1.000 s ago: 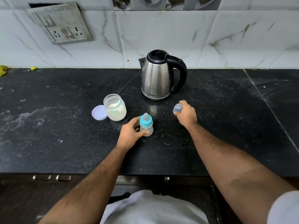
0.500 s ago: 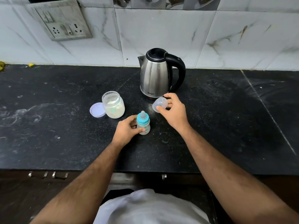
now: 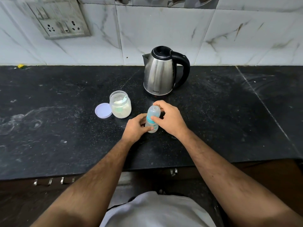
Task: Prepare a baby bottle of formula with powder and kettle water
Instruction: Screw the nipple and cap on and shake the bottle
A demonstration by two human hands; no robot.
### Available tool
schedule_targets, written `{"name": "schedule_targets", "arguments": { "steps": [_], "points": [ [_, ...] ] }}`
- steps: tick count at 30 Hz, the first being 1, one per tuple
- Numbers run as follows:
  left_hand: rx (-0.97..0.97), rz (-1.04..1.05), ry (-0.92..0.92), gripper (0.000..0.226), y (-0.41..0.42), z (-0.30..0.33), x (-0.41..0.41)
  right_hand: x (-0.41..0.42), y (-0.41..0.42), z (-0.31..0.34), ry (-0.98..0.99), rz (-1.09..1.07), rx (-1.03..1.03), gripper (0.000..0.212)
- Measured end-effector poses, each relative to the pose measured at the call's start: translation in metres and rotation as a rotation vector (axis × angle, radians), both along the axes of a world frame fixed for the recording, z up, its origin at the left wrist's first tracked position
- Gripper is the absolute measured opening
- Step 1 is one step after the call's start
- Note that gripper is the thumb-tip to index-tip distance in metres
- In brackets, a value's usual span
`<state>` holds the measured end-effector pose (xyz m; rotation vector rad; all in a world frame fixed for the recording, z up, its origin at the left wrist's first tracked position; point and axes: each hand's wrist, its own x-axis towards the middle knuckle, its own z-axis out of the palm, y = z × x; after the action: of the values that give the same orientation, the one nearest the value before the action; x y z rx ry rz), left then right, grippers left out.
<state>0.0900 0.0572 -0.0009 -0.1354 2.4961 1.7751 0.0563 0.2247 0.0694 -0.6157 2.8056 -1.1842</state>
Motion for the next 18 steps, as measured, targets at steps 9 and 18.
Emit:
{"name": "schedule_targets", "arguments": {
  "steps": [9,18],
  "points": [
    [0.023,-0.039,0.010,0.060,-0.0053,0.0000,0.0006,0.0050,-0.0043,-0.0037,-0.016,-0.042,0.069,0.047],
    [0.025,-0.025,0.027,0.055,-0.0059,-0.0061,-0.0012,0.0045,-0.0047,-0.0108,0.024,-0.026,0.060,0.051]
  ]
}}
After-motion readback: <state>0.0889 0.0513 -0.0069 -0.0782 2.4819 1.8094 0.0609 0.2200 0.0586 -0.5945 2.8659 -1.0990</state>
